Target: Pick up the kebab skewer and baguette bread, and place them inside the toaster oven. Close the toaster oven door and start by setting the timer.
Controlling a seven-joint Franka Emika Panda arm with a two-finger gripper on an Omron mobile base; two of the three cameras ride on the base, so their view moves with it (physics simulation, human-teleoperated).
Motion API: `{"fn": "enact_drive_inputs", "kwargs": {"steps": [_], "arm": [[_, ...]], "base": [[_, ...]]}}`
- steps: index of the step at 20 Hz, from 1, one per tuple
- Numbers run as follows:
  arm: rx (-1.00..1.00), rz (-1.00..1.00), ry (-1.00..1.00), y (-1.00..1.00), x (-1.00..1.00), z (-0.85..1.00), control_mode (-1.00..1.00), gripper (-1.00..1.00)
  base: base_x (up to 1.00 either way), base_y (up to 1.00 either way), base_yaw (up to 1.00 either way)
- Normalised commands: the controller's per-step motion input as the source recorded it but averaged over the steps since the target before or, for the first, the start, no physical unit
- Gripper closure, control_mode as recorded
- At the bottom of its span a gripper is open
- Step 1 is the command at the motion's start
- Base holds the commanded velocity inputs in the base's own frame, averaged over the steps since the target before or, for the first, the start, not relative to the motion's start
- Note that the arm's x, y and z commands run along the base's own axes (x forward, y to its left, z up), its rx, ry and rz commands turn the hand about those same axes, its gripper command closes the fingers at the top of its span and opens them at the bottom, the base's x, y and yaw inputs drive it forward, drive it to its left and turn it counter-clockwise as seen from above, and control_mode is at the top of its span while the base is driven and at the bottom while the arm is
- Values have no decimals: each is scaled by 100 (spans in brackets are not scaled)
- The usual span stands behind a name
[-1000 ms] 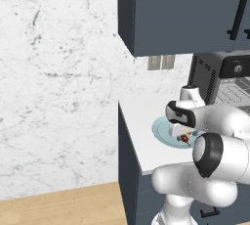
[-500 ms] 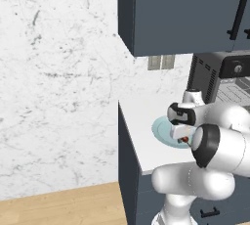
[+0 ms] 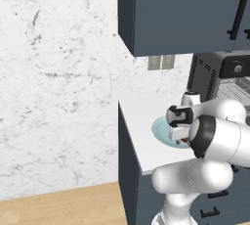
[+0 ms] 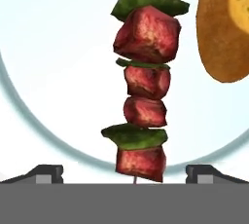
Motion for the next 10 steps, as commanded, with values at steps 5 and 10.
{"fn": "enact_drive_inputs", "kwargs": {"steps": [5,10], "arm": [[0,0,-1,0,5,-15,-100,-100],[1,0,-5,0,19,-2,-100,-100]], "base": [[0,0,0],[0,0,0]]}}
